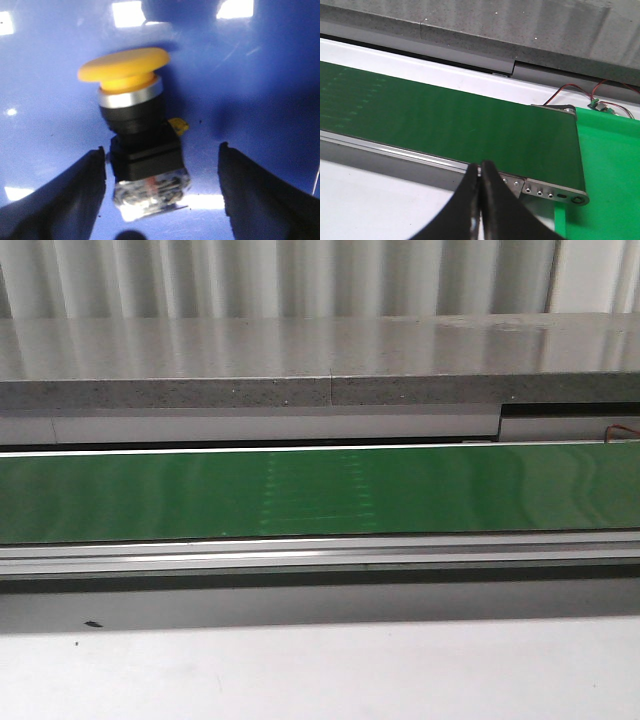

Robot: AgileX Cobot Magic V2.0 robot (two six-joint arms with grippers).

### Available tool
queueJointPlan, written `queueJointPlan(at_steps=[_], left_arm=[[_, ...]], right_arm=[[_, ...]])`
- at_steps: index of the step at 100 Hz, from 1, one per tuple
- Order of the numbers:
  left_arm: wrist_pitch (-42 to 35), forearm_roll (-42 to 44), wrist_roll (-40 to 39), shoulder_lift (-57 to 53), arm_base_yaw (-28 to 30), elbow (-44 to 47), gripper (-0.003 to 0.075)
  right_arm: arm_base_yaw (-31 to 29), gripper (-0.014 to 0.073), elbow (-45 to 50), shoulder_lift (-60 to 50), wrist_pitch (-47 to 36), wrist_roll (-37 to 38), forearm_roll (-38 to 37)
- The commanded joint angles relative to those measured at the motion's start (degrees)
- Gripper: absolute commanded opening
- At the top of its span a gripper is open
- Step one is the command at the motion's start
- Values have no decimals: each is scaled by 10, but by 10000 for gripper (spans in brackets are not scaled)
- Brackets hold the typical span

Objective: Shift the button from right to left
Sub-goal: 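Lower the button into the blue tray and open the left gripper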

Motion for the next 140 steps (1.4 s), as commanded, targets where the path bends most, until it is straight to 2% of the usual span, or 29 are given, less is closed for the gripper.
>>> queueJointPlan(at_steps=[1, 16, 25, 30, 37, 50, 66, 95, 118, 140], left_arm=[[3, 2, -9, -31, 0, -24, 522], [16, -5, -13, -46, 0, -47, 484], [13, -32, -16, -66, 0, -56, 425], [1, -43, -29, -83, 0, -57, 368], [-16, -63, -50, -107, -1, -57, 251], [-44, -89, -70, -150, -14, -56, -19], [-65, -90, -104, -198, -53, -53, -21], [-99, -95, -149, -273, -161, -41, -21], [-156, -117, -159, -349, -230, 36, -21], [-215, -128, -159, -434, -271, 134, -21]], right_arm=[[0, -66, -13, 7, -41, -4, -2], [0, -66, -13, 7, -41, -4, -2], [0, -66, -13, 7, -41, -4, -2], [0, -66, -13, 7, -41, -4, -2], [0, -66, -13, 7, -41, -4, -2], [0, -66, -13, 7, -41, -4, -2], [0, -66, -13, 7, -41, -4, -2], [0, -66, -13, 7, -41, -4, -2], [0, -66, -13, 7, -41, -4, -2], [0, -66, -13, 7, -41, -4, -2]])
